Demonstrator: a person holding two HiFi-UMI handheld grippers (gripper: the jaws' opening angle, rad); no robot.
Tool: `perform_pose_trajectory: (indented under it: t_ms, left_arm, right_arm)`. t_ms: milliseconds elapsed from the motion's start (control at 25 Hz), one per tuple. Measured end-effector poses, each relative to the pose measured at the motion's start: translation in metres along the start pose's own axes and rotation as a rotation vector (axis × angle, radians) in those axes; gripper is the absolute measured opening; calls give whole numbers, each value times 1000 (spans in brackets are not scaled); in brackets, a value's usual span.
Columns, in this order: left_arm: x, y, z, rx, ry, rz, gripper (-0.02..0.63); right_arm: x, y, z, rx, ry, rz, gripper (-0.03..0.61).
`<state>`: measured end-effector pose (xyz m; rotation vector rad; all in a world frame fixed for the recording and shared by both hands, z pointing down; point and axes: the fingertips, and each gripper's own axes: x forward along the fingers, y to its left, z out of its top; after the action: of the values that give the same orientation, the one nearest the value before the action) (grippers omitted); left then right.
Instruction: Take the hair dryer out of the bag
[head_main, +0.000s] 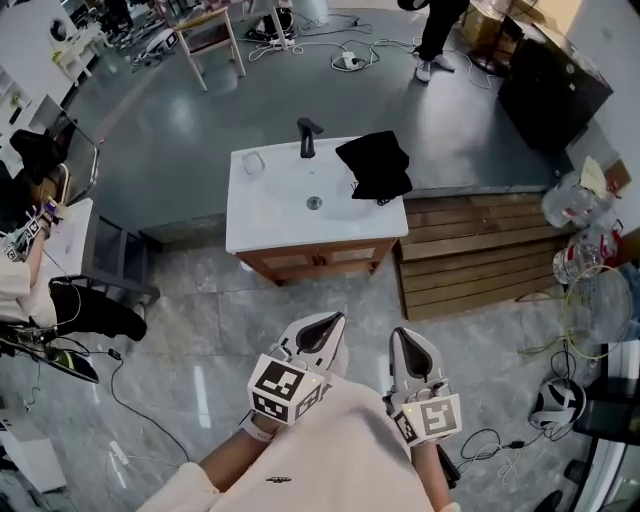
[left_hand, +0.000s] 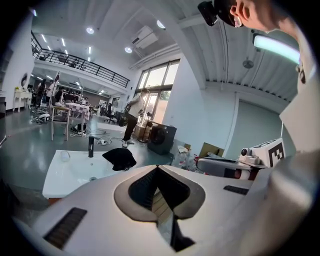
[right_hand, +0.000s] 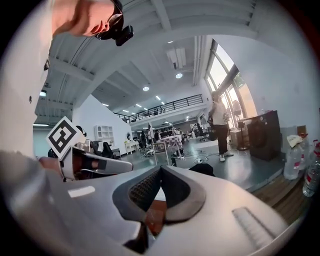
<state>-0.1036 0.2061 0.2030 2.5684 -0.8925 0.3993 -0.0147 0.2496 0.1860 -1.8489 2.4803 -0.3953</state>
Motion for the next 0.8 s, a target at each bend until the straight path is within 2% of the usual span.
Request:
perform_pose_trajectory:
  t_ms: [240,400,600,800]
  left_arm:
    - [41,53,41,-13,-29,5,8]
    - [61,79,58,-21,-49,11,8]
    - [85,115,64,-38,-12,22,8]
    - [111,133,61,-51,26,33,8]
  right_arm:
    - [69,-26,18,-28,16,-8,-2]
    - [102,-38,30,-36,-10,28,-2]
    - [146,-55,31,-16,21,18,-2]
    - [168,-74,21,1,79,15,-2]
